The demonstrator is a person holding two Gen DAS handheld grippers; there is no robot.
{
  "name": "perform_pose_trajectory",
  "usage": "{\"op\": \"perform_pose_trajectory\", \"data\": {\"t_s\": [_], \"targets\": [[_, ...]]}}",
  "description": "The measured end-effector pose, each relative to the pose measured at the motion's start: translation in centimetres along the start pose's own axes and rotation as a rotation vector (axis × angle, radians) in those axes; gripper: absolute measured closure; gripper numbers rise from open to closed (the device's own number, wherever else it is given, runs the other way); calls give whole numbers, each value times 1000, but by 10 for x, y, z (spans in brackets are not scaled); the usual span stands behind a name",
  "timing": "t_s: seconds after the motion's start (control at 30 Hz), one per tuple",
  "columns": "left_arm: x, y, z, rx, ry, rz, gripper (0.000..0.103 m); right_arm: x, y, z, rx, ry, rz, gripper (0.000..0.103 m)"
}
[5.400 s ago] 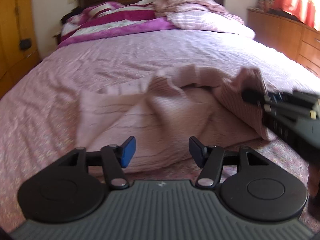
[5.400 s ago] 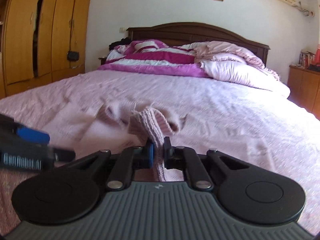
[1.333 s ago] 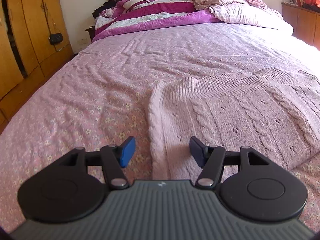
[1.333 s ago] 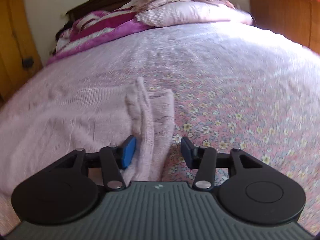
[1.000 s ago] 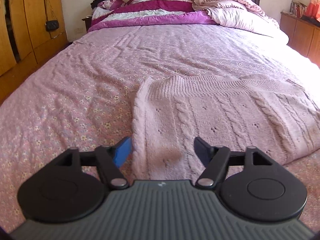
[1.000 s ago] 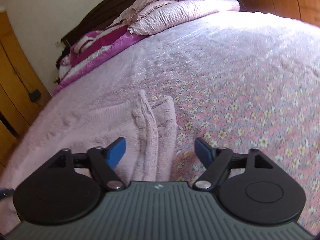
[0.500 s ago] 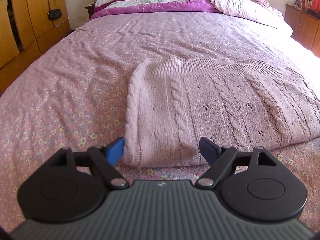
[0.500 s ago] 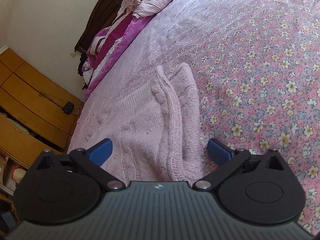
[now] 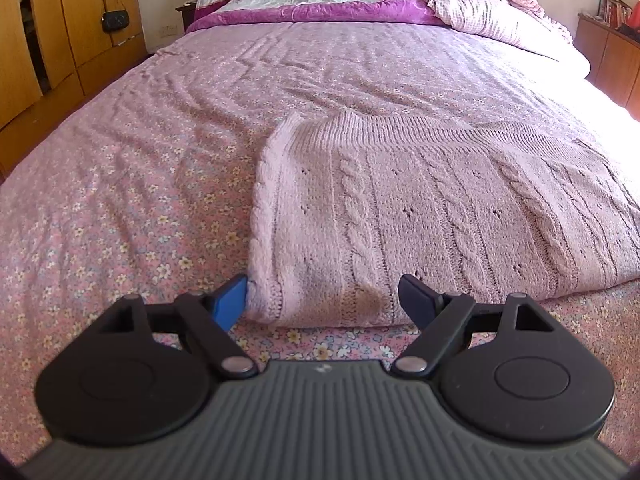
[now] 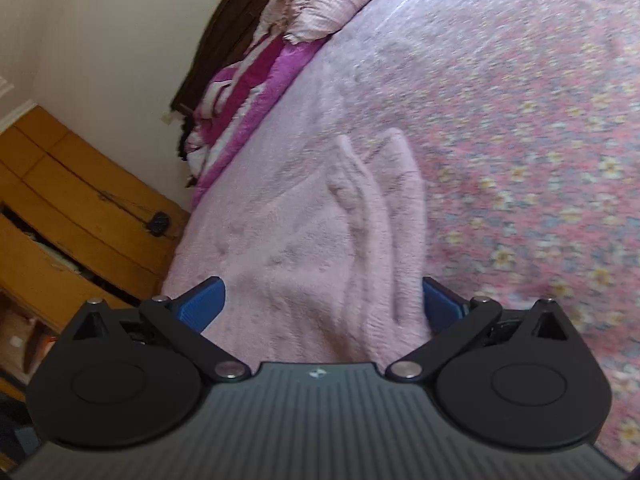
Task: Fold small clothes
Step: 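Move the right tool to the cardigan's folded edge and grasp it, then lift the held cardigan edge with the right tool and fold it over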
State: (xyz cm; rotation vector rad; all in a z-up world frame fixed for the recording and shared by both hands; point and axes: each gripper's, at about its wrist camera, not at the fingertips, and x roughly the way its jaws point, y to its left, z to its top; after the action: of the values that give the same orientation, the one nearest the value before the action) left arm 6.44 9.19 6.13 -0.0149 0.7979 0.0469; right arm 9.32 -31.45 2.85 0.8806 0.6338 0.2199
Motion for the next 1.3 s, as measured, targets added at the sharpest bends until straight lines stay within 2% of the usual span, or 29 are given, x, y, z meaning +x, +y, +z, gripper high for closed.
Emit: {"op": "perform_pose_trajectory", "data": {"t_s": [0.1, 0.17, 0.2, 0.23, 0.27, 0.3, 0.37, 0.57, 0.67, 0.73, 0.77, 0.8, 0.9, 0.93, 1.3], "targets": [[1, -1, 1, -7, 5, 7, 20, 10, 1, 4, 6, -17, 46, 0], [1, 0, 2, -12, 7, 10, 20, 14, 0, 4, -5, -37, 69, 7], [1, 0, 3, -14, 6, 12, 20, 16, -2, 4, -13, -36, 64, 25], [0, 0, 3, -16, 5, 14, 20, 21, -4, 4, -13, -14, 41, 52], [0, 0, 3, -19, 4, 15, 20, 25, -7, 4, -4, 13, 12, 64], [0, 0, 3, -20, 4, 15, 20, 27, -13, 3, 4, 18, 9, 67], [0, 1, 3, -20, 2, 16, 20, 27, -19, 3, 18, 14, 50, 68], [0, 0, 3, -16, -5, 27, 20, 32, -28, 8, 23, 44, 86, 65], [0, 0, 2, -20, -4, 23, 20, 31, -31, 9, 35, 48, 141, 55], [-1, 0, 2, -16, -5, 23, 20, 28, -34, 8, 62, 27, 188, 44], [-2, 1, 2, -15, -5, 23, 20, 25, -34, 8, 79, 10, 195, 44], [-3, 2, 3, -16, -6, 24, 20, 24, -34, 7, 90, -1, 192, 45], [-6, 7, 4, -23, -12, 23, 20, 23, -29, 6, 96, -29, 170, 67], [-7, 10, 5, -27, -15, 24, 20, 23, -26, 5, 91, -40, 172, 70], [-15, 34, 21, -23, -41, 35, 20, 17, 69, 9, -105, -73, 239, 75]]}}
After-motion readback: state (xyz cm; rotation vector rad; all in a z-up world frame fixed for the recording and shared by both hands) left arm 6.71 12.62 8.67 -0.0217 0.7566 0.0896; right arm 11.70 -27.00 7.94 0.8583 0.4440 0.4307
